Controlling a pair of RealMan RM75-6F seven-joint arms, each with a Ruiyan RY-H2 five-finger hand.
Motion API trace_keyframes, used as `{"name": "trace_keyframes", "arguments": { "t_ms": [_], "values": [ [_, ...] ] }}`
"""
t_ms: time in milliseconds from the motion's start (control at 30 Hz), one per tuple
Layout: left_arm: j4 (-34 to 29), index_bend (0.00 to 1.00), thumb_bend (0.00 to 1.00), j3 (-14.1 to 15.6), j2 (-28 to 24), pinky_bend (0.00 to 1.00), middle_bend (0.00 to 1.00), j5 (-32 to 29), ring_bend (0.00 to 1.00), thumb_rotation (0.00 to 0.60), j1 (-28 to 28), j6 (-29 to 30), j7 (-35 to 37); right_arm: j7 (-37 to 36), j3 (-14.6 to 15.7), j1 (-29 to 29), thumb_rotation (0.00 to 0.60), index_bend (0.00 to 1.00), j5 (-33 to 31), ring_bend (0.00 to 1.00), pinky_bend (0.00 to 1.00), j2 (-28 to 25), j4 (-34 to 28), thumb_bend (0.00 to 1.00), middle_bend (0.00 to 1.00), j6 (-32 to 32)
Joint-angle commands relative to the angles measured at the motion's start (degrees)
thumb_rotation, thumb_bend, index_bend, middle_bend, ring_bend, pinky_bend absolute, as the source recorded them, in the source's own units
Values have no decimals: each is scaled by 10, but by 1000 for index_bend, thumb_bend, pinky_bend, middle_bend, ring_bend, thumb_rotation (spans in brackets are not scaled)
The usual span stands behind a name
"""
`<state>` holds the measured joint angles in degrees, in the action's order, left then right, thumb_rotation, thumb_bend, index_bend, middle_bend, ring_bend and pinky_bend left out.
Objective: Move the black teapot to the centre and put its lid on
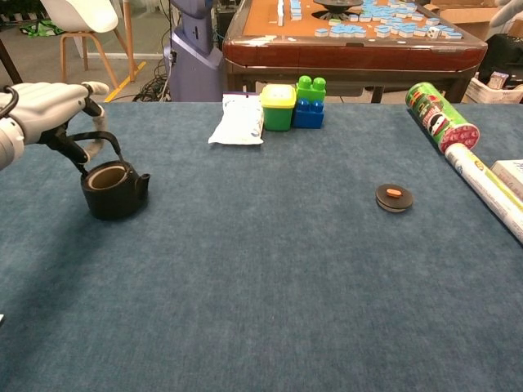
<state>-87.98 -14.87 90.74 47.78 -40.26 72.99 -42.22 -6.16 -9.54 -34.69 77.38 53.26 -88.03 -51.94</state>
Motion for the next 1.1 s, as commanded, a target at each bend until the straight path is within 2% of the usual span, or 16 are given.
{"name": "trace_keyframes", "arguments": {
  "t_ms": [33,233,567,833,1100],
  "values": [
    [-6,622,452,-4,-5,0,0,-1,0,600,-6,-6,-6,2,-1,-1,600,156,-3,0,0,2,1,521,0,1],
    [-32,617,452,-4,-10,0,0,-8,0,600,-19,-2,-42,0,-3,-3,600,156,-6,0,0,7,6,522,0,2],
    [-82,610,452,-3,-4,0,0,-15,0,600,-36,42,-110,-32,3,2,600,156,15,0,0,9,22,522,0,-6],
    [-101,600,451,-11,24,0,0,-34,0,600,-67,66,-180,-81,9,6,600,156,43,0,0,9,45,521,0,-19],
    [-94,593,452,-28,56,0,0,-63,0,600,-116,62,-244,-131,14,9,600,156,64,0,0,11,79,521,0,-28]
  ]
}}
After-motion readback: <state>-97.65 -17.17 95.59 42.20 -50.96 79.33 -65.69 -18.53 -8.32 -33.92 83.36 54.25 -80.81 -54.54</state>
